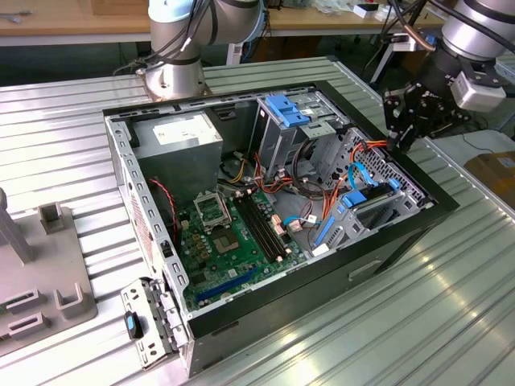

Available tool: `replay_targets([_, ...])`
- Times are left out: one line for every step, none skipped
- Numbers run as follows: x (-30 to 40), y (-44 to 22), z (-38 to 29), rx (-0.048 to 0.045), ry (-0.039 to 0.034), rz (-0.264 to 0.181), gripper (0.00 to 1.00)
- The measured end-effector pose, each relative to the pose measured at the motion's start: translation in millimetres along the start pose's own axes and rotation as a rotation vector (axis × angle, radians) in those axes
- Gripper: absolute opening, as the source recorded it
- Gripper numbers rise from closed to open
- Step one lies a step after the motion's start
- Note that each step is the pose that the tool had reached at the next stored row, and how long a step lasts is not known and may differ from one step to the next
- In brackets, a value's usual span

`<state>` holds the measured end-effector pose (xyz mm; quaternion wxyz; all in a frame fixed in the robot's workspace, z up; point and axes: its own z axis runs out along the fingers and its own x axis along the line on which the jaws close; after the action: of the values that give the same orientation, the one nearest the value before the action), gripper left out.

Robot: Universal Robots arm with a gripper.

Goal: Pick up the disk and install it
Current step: 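Insert the second disk wire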

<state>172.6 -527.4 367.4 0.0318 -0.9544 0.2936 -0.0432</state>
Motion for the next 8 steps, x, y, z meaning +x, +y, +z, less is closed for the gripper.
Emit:
replay_targets([-0.5, -0.8, 0.3, 0.0002, -0.0001, -0.001, 0.30])
replay_targets([-0.5, -0.8, 0.3, 0.0001, -0.0001, -0.001, 0.30])
replay_targets([-0.5, -0.8, 0.4, 0.0002, -0.0002, -0.001, 0.30])
replay_targets([-0.5, -0.8, 0.3, 0.0002, -0.0002, -0.001, 0.30])
replay_targets([-0.5, -0.8, 0.3, 0.0002, -0.0002, -0.001, 0.30])
replay_targets([-0.5, -0.8, 0.3, 0.0001, -0.0002, -0.001, 0.29])
replay_targets([-0.5, -0.8, 0.4, 0.0002, -0.0002, -0.001, 0.29])
replay_targets([-0.5, -0.8, 0.3, 0.0001, -0.0001, -0.001, 0.22])
